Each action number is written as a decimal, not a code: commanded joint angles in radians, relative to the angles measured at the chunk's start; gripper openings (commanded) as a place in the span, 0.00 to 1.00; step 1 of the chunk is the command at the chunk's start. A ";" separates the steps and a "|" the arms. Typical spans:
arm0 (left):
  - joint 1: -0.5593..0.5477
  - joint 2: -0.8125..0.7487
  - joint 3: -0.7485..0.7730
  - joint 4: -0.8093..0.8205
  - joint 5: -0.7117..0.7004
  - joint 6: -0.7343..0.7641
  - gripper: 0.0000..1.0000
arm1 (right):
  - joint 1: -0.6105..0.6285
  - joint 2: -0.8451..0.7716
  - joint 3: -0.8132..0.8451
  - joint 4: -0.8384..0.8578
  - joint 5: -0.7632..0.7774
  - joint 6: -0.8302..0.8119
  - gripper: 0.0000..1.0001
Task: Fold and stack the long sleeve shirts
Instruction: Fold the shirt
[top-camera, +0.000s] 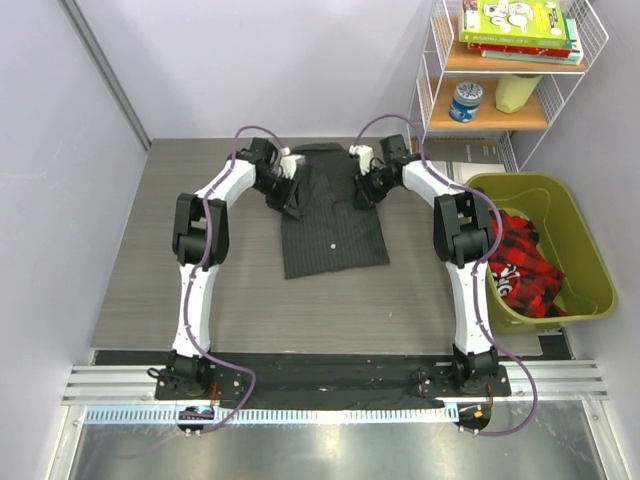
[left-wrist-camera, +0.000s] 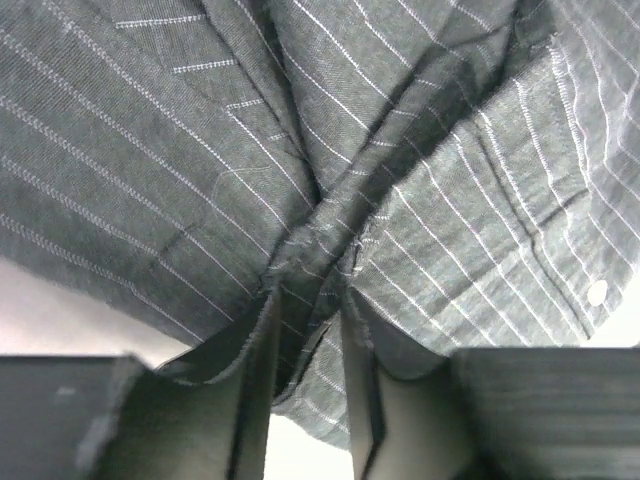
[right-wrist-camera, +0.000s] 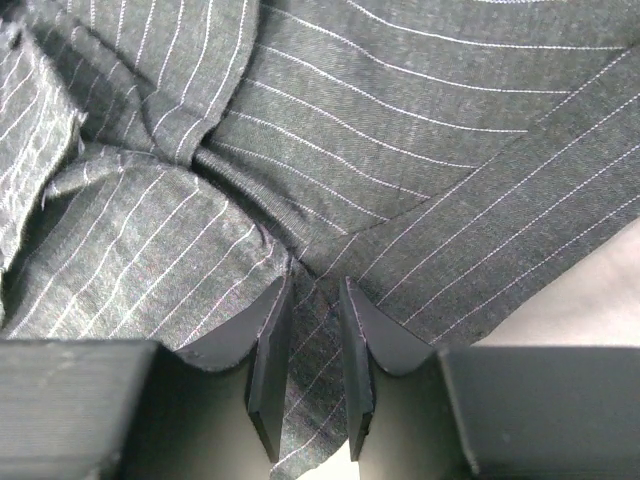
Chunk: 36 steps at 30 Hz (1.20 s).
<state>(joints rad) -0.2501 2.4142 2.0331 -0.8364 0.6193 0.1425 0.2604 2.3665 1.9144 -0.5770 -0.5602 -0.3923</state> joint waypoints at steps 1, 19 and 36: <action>-0.015 -0.139 -0.195 -0.079 -0.029 0.087 0.29 | 0.082 -0.111 -0.211 -0.057 0.013 0.033 0.31; 0.092 -0.636 -0.649 0.186 0.266 -0.121 0.61 | 0.019 -0.475 -0.346 -0.108 -0.145 0.148 0.47; 0.098 -0.371 -0.767 0.452 0.277 -0.515 0.68 | -0.001 -0.187 -0.507 0.103 -0.314 0.466 0.57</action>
<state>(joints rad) -0.1974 1.9369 1.1278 -0.4328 0.9497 -0.3222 0.3527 2.0941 1.2903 -0.5232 -0.9768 0.0387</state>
